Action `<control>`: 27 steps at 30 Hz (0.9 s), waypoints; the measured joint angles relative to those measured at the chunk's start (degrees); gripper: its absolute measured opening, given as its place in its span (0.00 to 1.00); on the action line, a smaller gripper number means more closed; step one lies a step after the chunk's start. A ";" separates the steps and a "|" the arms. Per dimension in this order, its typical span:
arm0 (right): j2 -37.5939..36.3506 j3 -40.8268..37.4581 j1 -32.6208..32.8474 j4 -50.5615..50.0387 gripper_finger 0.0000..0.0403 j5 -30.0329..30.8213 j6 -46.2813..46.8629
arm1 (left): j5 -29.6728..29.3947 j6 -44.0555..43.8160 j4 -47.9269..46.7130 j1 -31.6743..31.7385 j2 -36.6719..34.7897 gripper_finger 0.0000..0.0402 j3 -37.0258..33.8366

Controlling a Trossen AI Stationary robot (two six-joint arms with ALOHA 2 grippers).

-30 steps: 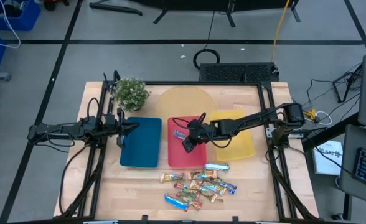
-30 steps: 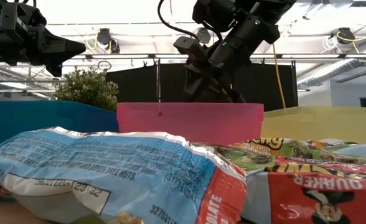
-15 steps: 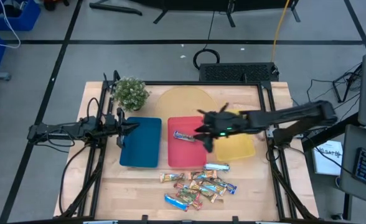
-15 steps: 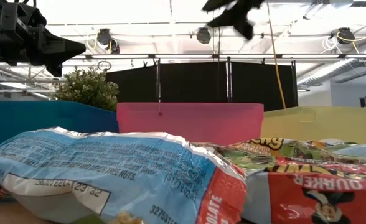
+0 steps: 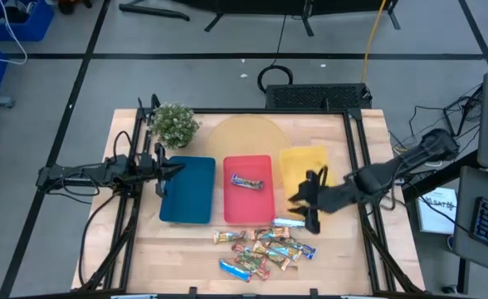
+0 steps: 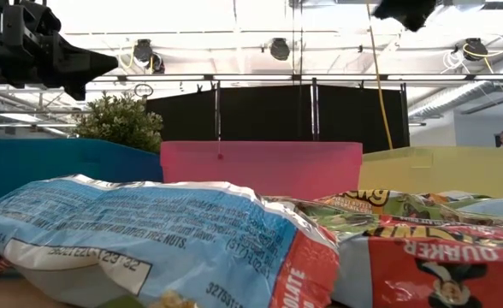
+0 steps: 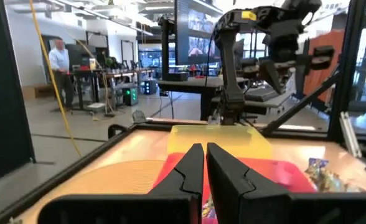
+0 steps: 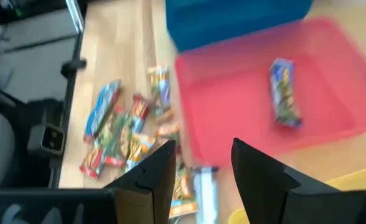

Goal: Pick and place Granola Bars by type
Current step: Put the blue granola bar into the red bin

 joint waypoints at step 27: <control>36.12 16.94 14.37 -26.70 0.36 -11.54 28.89 | 0.01 1.46 -0.47 0.00 0.00 0.06 0.00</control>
